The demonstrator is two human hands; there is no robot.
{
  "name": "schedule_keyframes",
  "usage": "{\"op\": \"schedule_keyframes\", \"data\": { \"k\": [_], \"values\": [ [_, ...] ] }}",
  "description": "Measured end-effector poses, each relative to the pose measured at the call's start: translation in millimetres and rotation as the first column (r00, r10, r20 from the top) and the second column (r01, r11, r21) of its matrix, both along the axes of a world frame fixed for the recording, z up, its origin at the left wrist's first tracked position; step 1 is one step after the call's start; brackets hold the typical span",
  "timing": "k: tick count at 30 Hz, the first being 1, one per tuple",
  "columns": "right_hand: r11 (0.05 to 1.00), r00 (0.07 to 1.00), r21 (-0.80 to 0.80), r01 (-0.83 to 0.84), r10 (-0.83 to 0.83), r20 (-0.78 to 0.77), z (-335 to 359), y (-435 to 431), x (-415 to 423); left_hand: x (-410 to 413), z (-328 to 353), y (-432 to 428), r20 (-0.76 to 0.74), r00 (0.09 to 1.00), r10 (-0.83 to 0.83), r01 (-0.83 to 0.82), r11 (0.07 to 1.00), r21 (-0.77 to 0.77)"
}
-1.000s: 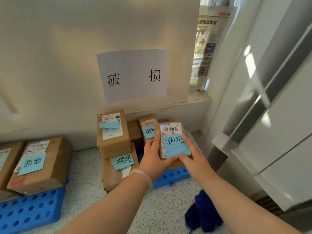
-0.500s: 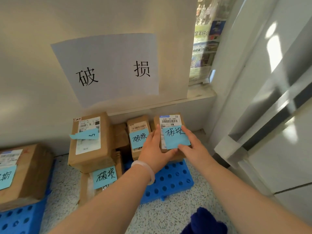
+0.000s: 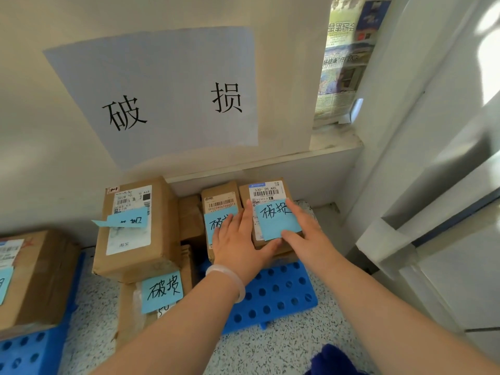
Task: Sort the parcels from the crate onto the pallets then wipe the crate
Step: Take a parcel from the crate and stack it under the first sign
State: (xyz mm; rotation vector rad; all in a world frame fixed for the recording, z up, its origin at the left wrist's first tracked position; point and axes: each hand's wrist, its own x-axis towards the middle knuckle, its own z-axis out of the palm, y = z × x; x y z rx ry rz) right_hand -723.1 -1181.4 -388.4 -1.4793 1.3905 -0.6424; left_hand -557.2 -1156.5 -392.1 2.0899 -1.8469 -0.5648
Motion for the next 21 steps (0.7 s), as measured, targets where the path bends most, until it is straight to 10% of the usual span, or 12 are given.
{"op": "schedule_keyframes", "data": {
  "k": [9,21],
  "values": [
    [0.964,0.977,-0.266,-0.019,-0.039,-0.212,-4.4,48.3,-2.4,-3.9,-5.5,43.7,0.027,0.991,-0.132,0.135,0.983,-0.127],
    [0.963,0.862,-0.122,-0.241,0.154,-0.484,1.9,30.4,3.0,2.0,8.5,32.5,0.22,0.953,-0.211,0.193,0.976,0.1]
  ]
}}
